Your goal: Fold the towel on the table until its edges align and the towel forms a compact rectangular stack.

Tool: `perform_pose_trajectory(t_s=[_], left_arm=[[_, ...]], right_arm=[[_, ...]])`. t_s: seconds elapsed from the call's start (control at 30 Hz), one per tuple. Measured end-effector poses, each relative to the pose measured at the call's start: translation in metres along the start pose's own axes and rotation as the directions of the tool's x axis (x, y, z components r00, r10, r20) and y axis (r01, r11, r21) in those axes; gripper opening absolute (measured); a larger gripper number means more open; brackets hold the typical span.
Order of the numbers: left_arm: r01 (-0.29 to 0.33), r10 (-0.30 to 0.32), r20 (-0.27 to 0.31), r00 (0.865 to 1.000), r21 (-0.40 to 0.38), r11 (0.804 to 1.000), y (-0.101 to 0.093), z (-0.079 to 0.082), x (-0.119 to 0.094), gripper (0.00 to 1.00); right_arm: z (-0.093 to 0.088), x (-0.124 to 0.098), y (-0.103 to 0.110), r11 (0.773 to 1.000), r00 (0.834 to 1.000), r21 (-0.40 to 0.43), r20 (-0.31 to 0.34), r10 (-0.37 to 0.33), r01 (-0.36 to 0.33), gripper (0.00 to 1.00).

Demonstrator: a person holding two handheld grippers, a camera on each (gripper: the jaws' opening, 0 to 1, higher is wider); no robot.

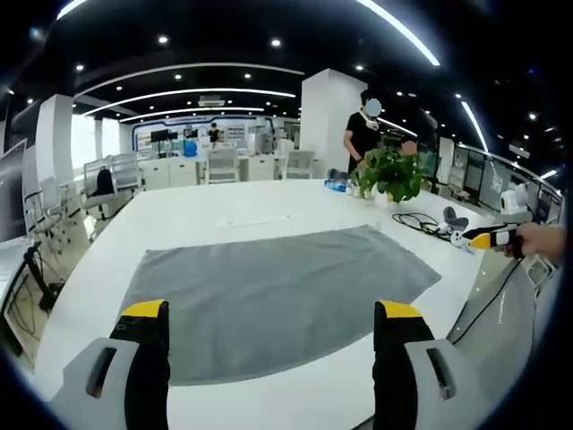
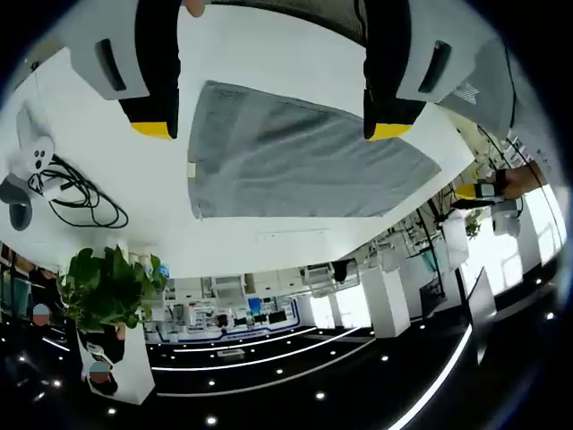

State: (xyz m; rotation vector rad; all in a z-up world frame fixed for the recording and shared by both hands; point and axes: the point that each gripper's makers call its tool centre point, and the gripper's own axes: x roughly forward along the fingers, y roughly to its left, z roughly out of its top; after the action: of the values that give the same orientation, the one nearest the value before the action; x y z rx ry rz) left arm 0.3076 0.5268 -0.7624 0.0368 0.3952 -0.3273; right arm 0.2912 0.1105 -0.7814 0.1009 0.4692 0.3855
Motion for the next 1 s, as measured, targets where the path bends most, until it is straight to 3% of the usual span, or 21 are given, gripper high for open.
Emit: perform_pose_trajectory(t_s=[1.0], left_arm=[[-0.013,0.013,-0.007,1.000,-0.029,0.999,0.0066,-0.0032,0.0017,0.96]], right_arm=[[-0.0073,0.0066,0.0050,1.000,0.999,-0.008,-0.041,0.018,-0.018,0.85]])
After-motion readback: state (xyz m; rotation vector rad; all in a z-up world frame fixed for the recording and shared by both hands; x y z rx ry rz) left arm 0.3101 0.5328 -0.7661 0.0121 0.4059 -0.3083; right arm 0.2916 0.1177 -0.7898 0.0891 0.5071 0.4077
